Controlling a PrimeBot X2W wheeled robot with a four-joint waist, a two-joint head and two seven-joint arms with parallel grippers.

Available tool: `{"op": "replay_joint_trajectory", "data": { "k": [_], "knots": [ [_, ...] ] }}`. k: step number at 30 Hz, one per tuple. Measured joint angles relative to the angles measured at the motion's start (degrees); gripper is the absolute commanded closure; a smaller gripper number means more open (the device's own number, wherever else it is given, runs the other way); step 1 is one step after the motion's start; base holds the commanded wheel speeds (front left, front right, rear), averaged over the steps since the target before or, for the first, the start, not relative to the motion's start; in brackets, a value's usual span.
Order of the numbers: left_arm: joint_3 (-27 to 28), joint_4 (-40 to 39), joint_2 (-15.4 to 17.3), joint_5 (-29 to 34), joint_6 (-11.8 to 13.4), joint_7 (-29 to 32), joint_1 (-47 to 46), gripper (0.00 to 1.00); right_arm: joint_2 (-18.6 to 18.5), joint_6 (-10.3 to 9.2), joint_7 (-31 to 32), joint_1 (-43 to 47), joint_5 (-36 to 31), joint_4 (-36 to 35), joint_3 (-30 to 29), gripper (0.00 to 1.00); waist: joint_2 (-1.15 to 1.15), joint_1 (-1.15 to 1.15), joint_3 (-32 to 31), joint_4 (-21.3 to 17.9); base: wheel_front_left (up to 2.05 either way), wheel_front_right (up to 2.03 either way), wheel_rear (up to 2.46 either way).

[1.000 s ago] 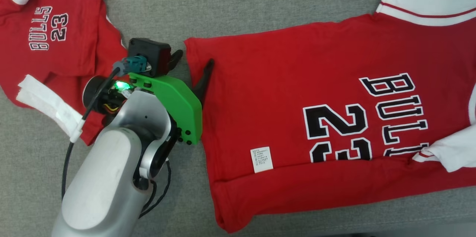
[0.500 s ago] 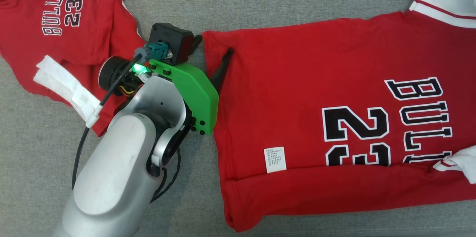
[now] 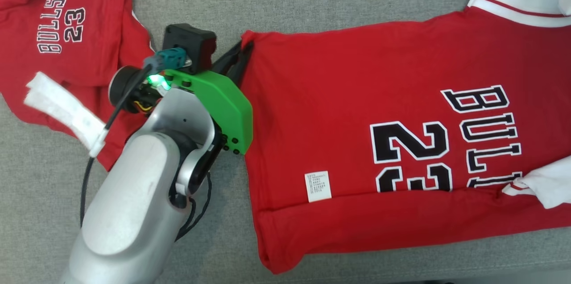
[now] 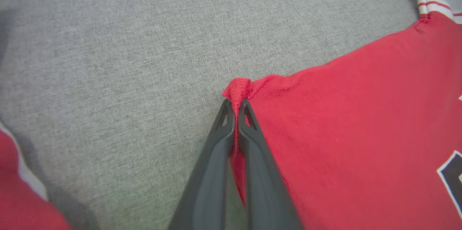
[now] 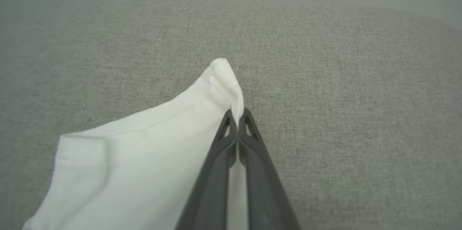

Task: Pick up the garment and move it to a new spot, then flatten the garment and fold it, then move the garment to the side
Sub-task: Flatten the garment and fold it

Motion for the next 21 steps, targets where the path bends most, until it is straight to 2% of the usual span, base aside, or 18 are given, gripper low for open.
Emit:
{"op": "replay_joint_trajectory", "data": {
  "k": [3, 8, 15, 21],
  "knots": [
    [1.05, -2.12, 0.56, -0.08, 0.49, -1.47, 1.19, 1.0, 0.11, 0.0, -2.67, -0.04, 2.56, -0.56, -0.66, 1.0, 0.0, 0.0, -0.88, -0.48, 0.0, 0.0, 0.0],
    [1.14, -7.02, 1.74, -0.6, 1.02, -1.96, 5.19, 1.0, -3.25, 0.0, -5.04, 4.17, 6.77, -5.55, 0.21, 1.0, 0.0, 0.0, -2.71, -1.58, 0.0, 0.0, 0.0],
    [1.52, -13.95, 2.35, -1.69, 3.52, -3.37, 13.16, 1.0, -7.37, 0.0, -8.54, 19.21, 12.88, -16.42, -1.56, 1.0, 0.0, 0.0, -6.22, -3.75, 0.0, 0.0, 0.0],
    [2.23, -18.75, 3.24, -2.66, 6.5, -4.39, 22.21, 1.0, -7.09, -0.01, -9.93, 34.37, 15.43, -24.16, -5.99, 1.0, 0.0, 0.0, -9.91, -6.06, 0.0, 0.0, 0.0]
  ]
}}
